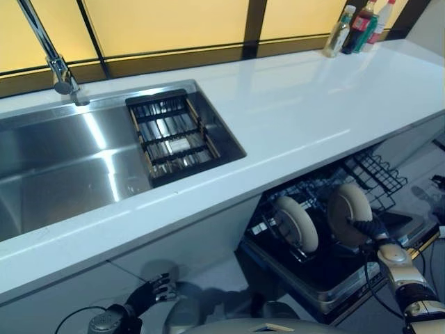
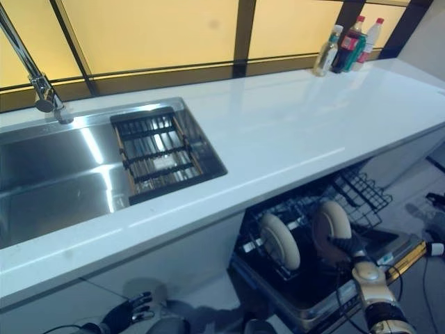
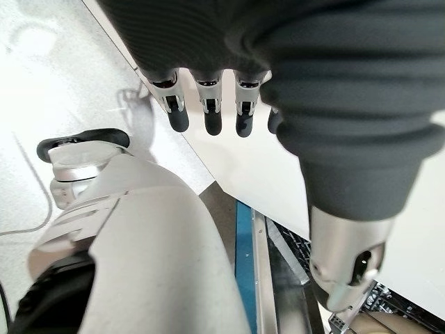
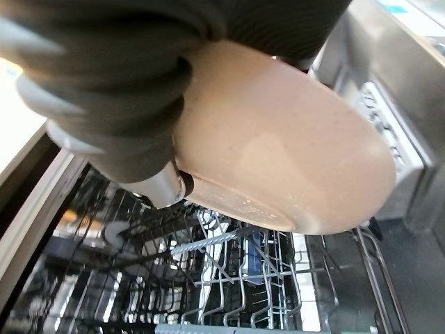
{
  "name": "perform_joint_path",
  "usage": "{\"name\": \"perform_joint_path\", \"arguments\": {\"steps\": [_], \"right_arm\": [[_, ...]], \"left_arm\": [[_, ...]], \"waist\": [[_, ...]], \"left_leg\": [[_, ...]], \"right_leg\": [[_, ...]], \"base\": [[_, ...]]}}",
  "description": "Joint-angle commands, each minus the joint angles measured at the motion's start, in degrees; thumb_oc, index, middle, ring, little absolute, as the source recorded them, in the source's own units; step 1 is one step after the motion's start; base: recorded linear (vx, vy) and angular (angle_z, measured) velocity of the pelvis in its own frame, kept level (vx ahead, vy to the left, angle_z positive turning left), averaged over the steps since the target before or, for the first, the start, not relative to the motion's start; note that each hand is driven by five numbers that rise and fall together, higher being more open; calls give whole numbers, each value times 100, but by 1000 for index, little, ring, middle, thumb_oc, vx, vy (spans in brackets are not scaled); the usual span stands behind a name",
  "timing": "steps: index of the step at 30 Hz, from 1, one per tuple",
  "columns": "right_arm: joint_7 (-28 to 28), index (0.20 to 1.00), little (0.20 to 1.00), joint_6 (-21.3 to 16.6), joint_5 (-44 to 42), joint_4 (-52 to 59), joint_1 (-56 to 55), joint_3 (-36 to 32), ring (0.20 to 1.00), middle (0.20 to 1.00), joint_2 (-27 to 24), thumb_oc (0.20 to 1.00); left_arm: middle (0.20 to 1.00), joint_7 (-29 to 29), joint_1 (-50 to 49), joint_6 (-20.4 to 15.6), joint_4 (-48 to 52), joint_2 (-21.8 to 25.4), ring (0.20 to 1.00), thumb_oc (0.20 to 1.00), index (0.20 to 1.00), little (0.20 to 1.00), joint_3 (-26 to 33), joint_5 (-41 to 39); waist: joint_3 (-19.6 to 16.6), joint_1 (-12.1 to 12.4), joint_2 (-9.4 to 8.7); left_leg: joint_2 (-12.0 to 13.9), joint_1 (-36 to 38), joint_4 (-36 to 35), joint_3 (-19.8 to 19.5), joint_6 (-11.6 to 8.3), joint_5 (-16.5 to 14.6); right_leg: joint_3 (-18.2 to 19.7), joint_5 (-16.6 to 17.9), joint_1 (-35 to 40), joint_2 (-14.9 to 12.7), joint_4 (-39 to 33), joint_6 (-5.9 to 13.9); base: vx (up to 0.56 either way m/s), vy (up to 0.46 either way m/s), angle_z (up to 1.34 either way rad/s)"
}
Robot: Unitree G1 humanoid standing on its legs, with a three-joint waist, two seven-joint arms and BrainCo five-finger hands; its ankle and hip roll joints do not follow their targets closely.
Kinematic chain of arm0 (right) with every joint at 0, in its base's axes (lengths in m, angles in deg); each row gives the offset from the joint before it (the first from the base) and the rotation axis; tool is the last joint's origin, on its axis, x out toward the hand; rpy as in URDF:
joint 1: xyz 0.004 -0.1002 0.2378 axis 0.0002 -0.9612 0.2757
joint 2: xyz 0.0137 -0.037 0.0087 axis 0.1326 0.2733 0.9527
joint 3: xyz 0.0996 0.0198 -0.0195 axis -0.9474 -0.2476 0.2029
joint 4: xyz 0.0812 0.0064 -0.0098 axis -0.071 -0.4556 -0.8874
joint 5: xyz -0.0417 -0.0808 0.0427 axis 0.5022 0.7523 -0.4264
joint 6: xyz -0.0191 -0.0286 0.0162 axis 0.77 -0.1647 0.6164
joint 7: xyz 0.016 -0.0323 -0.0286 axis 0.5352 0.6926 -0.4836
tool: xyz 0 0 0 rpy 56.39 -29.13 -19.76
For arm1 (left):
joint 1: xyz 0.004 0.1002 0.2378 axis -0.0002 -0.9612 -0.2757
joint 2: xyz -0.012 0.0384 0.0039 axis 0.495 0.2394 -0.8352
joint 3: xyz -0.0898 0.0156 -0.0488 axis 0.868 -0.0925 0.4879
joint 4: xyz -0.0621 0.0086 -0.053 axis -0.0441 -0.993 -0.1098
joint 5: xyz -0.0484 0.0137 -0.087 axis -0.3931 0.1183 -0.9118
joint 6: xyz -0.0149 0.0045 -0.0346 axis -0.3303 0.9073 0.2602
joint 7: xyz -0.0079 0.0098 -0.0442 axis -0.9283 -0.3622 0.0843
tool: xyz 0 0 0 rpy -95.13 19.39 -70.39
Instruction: Pick up plates and place into dishwasher.
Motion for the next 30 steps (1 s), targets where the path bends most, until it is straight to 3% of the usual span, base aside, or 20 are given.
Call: {"name": "perform_joint_path", "arguments": {"steps": [1, 7, 12, 19, 26, 30], "right_arm": [[388, 200, 200, -408, 193, 123, 488, -1, 200, 200, -575, 200], [25, 200, 200, -591, 646, -182, 710, 202, 200, 200, -679, 200], [328, 200, 200, -738, 984, -953, 1091, 425, 200, 200, -691, 200], [362, 200, 200, -529, 881, -1146, 1456, 613, 200, 200, -582, 200], [318, 200, 200, -736, 1139, -1270, 1619, 796, 200, 200, -424, 200], [385, 200, 200, -560, 1355, -1385, 1790, 958, 200, 200, -455, 200]], "left_arm": [[1000, 206, -191, 33, 536, 201, 1000, 1000, 1000, 1000, -170, -260], [1000, 281, -185, 183, 701, 212, 1000, 1000, 1000, 1000, -300, -343], [1000, 332, -153, 280, 947, 267, 1000, 1000, 1000, 1000, -556, -493], [1000, 368, -255, 399, 1197, 321, 1000, 1000, 1000, 1000, -728, -620], [1000, 305, -285, 504, 1377, 308, 1000, 1000, 1000, 1000, -887, -735], [1000, 344, -216, 570, 1480, 368, 1000, 1000, 1000, 1000, -969, -859]], "waist": [[-186, 80, 67], [-286, 100, 158], [-340, 199, 232], [-382, 240, 354], [-419, 262, 434], [-378, 266, 503]], "left_leg": [[44, 94, -107, 416, 417, -93], [48, 127, -74, 438, 413, -138], [111, 132, -58, 418, 391, -142], [152, 154, -32, 462, 364, -149], [164, 164, 26, 491, 362, -175], [200, 67, 139, 491, 342, -173]], "right_leg": [[135, 617, -623, -83, 235, 325], [75, 489, -622, -97, 296, 308], [-44, 396, -552, -104, 292, 287], [-127, 360, -554, -125, 354, 281], [-155, 329, -563, -164, 408, 271], [-189, 323, -587, -203, 457, 260]], "base": [[21, -18, 3], [34, 1, 0], [46, -15, 2], [34, 4, 2], [42, 0, 3], [-5, -2, 3]]}}
